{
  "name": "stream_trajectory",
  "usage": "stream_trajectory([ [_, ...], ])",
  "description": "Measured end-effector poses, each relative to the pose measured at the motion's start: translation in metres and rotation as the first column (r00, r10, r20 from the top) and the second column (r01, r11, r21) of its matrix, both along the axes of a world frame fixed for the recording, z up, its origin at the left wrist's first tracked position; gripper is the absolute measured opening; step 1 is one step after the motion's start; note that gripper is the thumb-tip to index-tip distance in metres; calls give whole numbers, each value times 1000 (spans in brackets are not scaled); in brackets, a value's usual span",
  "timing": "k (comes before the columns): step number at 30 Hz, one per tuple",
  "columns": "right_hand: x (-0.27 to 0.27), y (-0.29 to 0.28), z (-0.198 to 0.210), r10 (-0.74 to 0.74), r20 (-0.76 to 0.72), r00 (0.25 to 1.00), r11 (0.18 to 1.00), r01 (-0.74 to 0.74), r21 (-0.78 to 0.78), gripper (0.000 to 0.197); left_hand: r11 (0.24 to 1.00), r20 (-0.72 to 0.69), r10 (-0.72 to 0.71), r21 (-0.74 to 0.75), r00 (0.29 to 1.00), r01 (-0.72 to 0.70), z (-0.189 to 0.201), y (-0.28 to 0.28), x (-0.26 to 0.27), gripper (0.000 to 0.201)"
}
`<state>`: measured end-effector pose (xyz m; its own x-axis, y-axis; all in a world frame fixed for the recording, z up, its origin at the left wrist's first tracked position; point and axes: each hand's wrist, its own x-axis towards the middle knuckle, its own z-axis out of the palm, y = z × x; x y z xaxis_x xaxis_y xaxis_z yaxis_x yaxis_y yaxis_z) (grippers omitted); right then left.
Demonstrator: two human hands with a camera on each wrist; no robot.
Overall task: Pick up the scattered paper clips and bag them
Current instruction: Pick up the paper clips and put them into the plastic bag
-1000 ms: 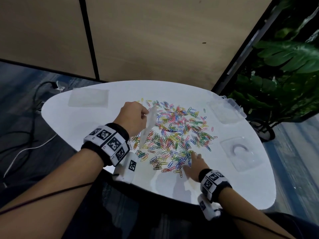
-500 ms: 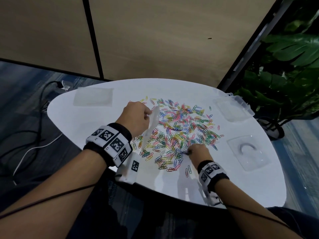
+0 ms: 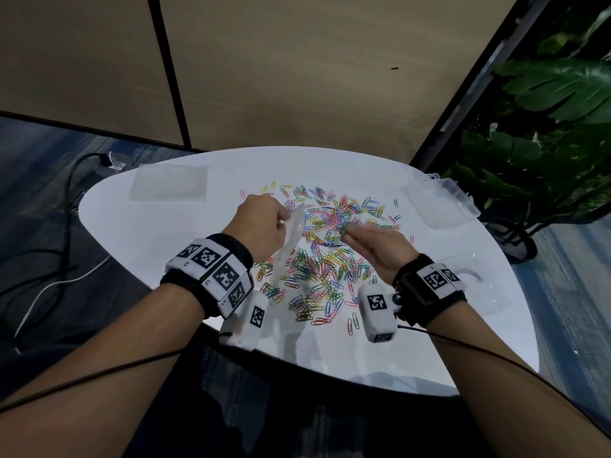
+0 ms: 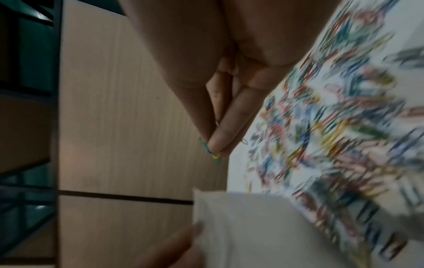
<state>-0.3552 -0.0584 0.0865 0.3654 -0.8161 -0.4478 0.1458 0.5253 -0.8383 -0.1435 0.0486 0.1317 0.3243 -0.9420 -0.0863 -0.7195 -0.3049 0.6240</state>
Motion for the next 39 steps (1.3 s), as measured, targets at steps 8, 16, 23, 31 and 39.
stream_trajectory([
  [8,50,26,21,163,-68,984,981,-169,-100,4,997,17,-49,-58,999,50,-7,-6,-13,29],
  [16,68,34,9,66,-634,771,819,-405,-407,6,994,2,-75,-80,997,74,-7,-7,-21,24],
  [23,72,36,16,1,-806,592,704,-573,-421,27,998,-77,-33,-61,997,28,-7,-7,-15,28],
  [31,72,36,24,-19,-873,487,509,-747,-428,26,997,-80,-21,-74,997,15,-3,-7,-12,28],
  [39,52,31,25,185,-491,851,694,-467,-548,23,995,-87,10,-96,996,-18,-3,-7,1,29],
])
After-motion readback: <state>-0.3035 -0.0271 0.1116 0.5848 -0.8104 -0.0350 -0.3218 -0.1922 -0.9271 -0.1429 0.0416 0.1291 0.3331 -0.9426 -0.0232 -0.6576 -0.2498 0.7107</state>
